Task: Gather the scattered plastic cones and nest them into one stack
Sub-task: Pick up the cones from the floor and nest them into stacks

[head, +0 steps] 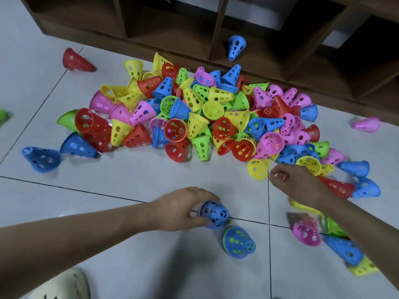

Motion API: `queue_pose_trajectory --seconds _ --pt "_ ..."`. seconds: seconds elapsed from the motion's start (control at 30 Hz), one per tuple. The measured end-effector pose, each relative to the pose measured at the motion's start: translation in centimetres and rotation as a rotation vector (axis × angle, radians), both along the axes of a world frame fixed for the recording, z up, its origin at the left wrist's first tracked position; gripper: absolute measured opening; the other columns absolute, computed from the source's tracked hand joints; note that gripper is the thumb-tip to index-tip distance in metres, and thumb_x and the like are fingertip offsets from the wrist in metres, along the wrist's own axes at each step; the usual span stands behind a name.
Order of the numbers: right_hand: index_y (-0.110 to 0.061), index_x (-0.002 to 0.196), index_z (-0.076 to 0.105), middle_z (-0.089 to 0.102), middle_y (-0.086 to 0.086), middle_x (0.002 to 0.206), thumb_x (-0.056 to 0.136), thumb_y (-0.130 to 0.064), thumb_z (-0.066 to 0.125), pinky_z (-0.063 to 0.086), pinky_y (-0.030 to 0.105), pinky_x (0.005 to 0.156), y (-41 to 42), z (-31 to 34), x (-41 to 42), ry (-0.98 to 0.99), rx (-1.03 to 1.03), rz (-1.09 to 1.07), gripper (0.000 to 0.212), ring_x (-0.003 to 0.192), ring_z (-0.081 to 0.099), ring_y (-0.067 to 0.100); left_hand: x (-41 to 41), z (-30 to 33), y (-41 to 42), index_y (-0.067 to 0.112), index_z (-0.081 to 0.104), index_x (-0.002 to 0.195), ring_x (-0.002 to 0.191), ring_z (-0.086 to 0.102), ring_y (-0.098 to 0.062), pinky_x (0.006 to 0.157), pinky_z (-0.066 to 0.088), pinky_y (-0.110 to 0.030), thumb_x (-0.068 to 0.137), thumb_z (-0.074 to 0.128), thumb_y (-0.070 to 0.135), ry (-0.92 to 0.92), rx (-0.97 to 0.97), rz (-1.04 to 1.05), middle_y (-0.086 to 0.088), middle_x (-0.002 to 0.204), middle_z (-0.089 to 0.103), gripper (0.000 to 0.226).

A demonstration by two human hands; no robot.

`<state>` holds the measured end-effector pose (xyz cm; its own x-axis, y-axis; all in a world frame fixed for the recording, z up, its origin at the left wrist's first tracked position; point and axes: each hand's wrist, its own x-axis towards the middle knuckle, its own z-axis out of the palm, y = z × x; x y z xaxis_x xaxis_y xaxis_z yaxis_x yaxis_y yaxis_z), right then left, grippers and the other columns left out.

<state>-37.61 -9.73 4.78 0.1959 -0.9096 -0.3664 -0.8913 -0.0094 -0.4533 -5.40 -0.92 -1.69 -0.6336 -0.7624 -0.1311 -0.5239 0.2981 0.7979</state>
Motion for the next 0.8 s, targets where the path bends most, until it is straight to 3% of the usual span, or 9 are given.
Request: queue_pose_trajectory --seconds 0.13,0.23,0.33,0.47,0.6,0.8 --pt "-0.033 0.081 0.064 0.061 -0.007 0.073 0.09 -0.026 0.069 0.049 0.035 0.067 -0.9 -0.9 1.9 -0.03 0.019 0.027 0.012 0.067 0.059 0.015 4.6 0.1 -2.6 0.026 0.057 0.135 0.123 0.051 -0.002 0.109 0.038 -0.023 0.09 0.059 0.051 -0.099 -0.051 0.14 0.009 0.136 0.059 0.052" --pt "-0.029 0.09 0.067 0.06 -0.009 0.073 0.091 -0.028 0.068 0.048 0.032 0.066 -2.1 -1.4 4.5 -0.075 -0.003 0.056 0.002 0.068 0.058 0.012 9.0 0.3 -5.0 0.026 0.064 0.124 0.11 0.057 0.002 0.101 0.045 -0.026 0.094 0.066 0.032 -0.074 -0.089 0.371 0.014 0.122 0.065 0.031" --pt "-0.026 0.093 0.066 0.059 -0.012 0.068 0.091 -0.026 0.068 0.047 0.03 0.062 -3.7 -2.1 8.1 -0.135 -0.047 0.115 0.002 0.062 0.057 0.009 13.0 0.5 -7.2 0.021 0.068 0.117 0.103 0.062 -0.006 0.094 0.051 -0.032 0.095 0.065 0.02 -0.096 -0.134 0.57 0.01 0.115 0.068 0.023" --pt "-0.021 0.094 0.065 0.06 -0.003 0.071 0.092 -0.024 0.066 0.042 0.025 0.056 -5.6 -2.7 13.6 -0.197 -0.034 0.182 0.004 0.056 0.051 0.006 16.8 0.1 -9.5 0.018 0.065 0.124 0.104 0.059 -0.018 0.087 0.045 -0.032 0.087 0.071 0.014 -0.239 -0.217 0.623 -0.002 0.121 0.066 0.039" --pt "-0.019 0.104 0.066 0.062 -0.003 0.083 0.093 -0.027 0.066 0.045 0.026 0.056 -7.0 -3.6 18.1 -0.227 0.012 0.202 0.014 0.06 0.055 0.009 18.3 -1.6 -11.5 0.019 0.057 0.134 0.115 0.055 -0.029 0.097 0.046 -0.041 0.08 0.081 0.032 -0.38 -0.217 0.531 -0.008 0.126 0.061 0.06" --pt "-0.027 0.107 0.063 0.063 -0.007 0.086 0.092 -0.034 0.067 0.041 0.023 0.048 -8.5 -5.4 21.1 -0.255 0.077 0.161 0.017 0.054 0.053 0.006 17.0 -4.7 -12.8 0.021 0.058 0.124 0.101 0.054 -0.032 0.086 0.041 -0.044 0.074 0.07 0.065 -0.586 -0.275 0.463 -0.003 0.107 0.07 0.068"
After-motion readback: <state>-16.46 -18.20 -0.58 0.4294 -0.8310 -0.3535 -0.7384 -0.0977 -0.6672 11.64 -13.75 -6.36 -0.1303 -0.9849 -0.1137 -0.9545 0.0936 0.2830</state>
